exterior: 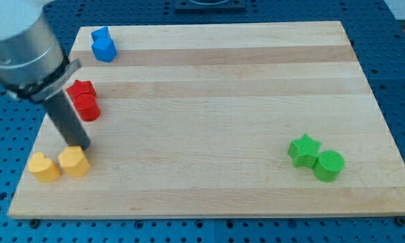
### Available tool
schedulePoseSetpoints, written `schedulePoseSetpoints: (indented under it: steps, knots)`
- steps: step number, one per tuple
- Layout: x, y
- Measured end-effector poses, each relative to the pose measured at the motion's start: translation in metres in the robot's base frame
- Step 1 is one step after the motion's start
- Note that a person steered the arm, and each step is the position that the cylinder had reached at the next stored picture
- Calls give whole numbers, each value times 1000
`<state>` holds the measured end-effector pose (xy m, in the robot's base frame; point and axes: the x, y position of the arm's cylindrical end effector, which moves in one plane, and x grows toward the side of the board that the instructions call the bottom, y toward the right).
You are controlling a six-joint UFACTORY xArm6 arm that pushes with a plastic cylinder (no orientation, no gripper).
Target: Drag green blocks towards left
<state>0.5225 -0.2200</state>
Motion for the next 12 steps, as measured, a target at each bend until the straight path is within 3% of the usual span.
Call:
schedulePoseSetpoints:
  steps: [1,2,4,5,10,11,12]
  knots:
    - [-27,8]
    - [-36,129]
    - [81,319]
    - [78,429]
    - [2,380]
    - [41,433]
    - [93,408]
